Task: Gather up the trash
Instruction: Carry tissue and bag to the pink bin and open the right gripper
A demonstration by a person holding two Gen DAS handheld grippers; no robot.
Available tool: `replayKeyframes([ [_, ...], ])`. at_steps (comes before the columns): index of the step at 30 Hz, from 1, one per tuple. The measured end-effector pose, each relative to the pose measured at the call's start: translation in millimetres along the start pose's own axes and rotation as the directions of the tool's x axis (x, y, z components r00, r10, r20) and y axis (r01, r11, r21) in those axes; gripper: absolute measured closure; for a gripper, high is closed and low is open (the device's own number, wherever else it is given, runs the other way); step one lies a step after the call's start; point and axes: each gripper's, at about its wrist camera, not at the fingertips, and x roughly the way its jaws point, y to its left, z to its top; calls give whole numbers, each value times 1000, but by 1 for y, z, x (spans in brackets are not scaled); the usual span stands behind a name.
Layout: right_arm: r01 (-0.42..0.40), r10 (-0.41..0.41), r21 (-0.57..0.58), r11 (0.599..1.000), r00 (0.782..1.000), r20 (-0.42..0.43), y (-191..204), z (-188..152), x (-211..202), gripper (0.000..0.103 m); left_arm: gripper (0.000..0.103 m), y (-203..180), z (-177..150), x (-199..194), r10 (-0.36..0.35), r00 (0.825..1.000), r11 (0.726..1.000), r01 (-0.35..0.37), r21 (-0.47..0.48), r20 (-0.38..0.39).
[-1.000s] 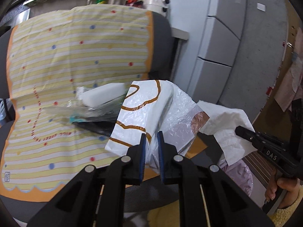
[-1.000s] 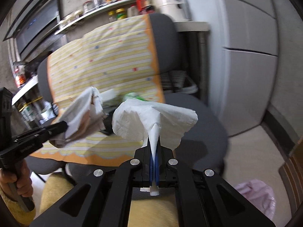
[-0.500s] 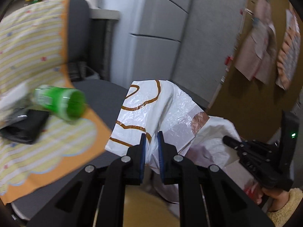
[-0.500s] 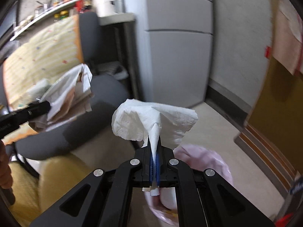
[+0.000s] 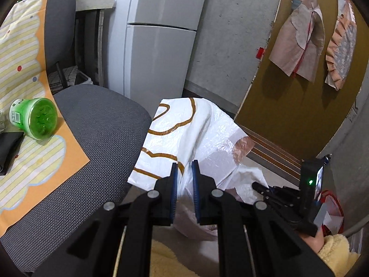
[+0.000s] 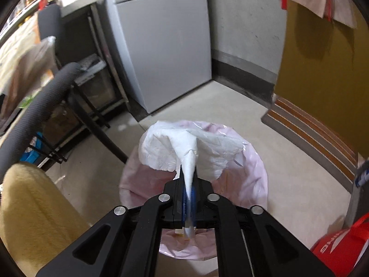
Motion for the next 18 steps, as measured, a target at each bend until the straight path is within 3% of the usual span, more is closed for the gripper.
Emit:
replayKeyframes([
  [2, 8, -8, 2, 1000, 1000, 4, 0, -1, 5, 93, 93, -1, 0, 1, 4, 1000, 1000, -4, -1, 3],
  [5, 19, -19, 1, 1000, 999, 31, 2, -2, 6, 65, 93, -4, -2, 5, 1, 1000, 1000, -1, 4, 6],
  [13, 32, -32, 1, 999, 998, 50, -3, 1, -3, 63, 93, -17, -11, 14, -9, 1000, 999, 9, 53, 2],
  [18, 38, -42, 32, 999, 992, 122, -13, 10, -28, 63, 93, -31, -16, 30, -33, 999, 995, 37, 97, -39],
])
